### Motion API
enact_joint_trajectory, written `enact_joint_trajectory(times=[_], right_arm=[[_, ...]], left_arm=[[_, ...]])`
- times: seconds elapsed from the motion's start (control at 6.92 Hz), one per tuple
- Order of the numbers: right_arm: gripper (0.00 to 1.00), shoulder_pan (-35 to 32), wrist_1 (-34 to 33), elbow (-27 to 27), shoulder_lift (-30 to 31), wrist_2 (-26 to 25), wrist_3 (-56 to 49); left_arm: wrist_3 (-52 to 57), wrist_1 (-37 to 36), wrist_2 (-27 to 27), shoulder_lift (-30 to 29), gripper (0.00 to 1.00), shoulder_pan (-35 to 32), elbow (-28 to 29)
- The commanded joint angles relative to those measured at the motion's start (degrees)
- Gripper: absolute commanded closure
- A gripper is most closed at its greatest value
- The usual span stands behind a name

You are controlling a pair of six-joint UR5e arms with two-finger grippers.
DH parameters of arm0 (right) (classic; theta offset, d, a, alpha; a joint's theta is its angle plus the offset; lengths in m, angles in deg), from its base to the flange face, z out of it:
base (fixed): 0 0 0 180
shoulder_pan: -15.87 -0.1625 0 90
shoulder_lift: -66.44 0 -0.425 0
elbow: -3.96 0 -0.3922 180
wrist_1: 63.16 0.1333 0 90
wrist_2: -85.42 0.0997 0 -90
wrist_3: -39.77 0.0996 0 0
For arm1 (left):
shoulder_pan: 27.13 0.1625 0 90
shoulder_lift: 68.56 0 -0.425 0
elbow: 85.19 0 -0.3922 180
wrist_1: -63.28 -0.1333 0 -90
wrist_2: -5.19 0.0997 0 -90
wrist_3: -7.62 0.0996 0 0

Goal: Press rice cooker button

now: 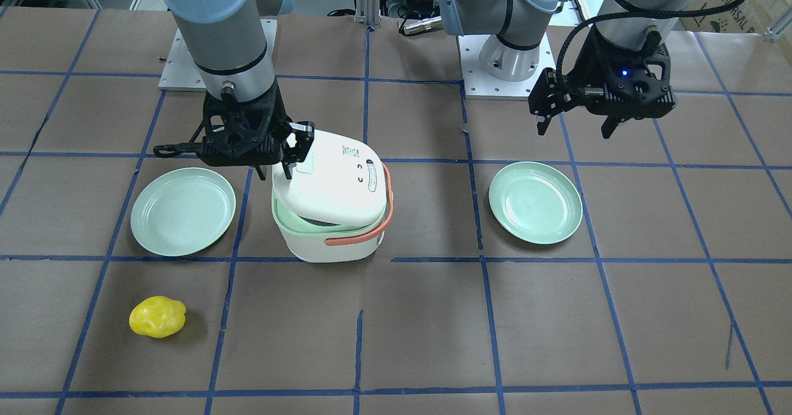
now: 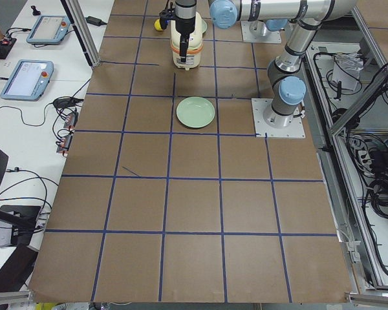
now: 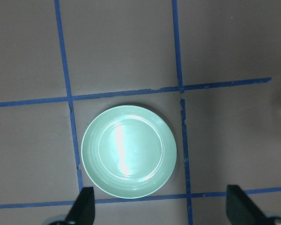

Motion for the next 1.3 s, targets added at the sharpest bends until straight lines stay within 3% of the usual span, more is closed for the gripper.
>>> enact_joint_trajectory(times=[0.0, 0.29, 1.16], right_arm=[[0.0, 6.39, 10.66, 0.76, 6.03, -0.05, -6.36], [0.0, 11.51, 13.54, 1.11, 8.08, -2.23, -8.16], [0.0, 11.17, 13.11, 0.76, 7.03, -1.02, -7.98]], left_arm=[[0.0, 0.0, 0.0, 0.0, 0.0, 0.0, 0.0], [0.0, 0.0, 0.0, 0.0, 0.0, 0.0, 0.0], [0.0, 0.0, 0.0, 0.0, 0.0, 0.0, 0.0]])
